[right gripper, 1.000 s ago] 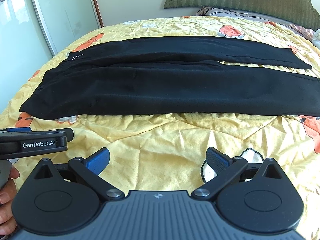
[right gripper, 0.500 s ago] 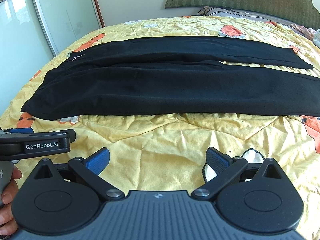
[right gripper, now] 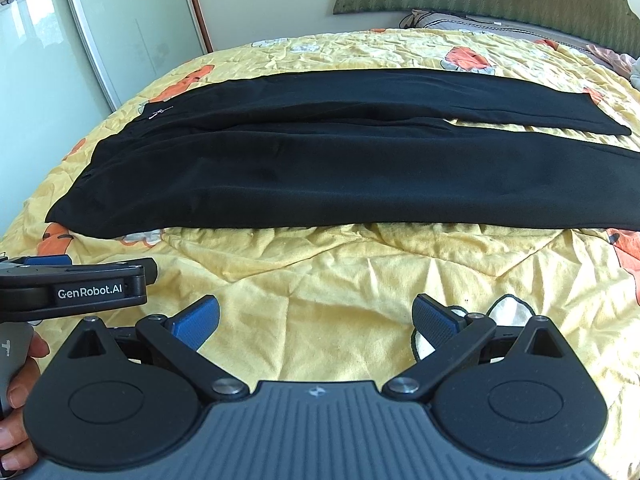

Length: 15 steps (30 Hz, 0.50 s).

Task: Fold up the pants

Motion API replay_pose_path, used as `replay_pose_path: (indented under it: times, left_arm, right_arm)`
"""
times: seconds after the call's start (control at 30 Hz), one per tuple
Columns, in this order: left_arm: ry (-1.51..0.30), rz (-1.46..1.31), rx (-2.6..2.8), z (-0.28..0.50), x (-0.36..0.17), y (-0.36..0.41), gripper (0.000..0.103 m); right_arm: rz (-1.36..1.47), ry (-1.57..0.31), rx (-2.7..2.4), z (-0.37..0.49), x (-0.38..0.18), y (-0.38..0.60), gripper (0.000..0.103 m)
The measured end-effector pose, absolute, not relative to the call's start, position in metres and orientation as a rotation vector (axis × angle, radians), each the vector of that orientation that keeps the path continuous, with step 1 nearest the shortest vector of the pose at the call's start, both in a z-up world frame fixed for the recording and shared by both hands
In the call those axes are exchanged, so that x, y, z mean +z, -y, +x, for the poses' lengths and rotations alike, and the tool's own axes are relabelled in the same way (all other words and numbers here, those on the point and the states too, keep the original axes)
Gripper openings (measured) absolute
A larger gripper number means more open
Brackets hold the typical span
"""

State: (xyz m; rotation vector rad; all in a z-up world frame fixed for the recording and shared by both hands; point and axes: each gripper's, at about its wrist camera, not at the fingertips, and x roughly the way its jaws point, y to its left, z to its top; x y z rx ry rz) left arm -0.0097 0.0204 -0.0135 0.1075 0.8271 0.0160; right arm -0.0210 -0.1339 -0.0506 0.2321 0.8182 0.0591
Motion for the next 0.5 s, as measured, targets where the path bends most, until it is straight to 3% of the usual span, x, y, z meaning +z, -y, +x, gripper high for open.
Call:
replay_pose_path:
  times: [0.5]
  left_arm:
    - [-0.827,0.124,0.025,-0.0100,-0.0170,-0.0187,0.099]
  right_arm:
    - [0.241,-0.819,0.066,-0.0220,-0.0518,0.1348,0.103]
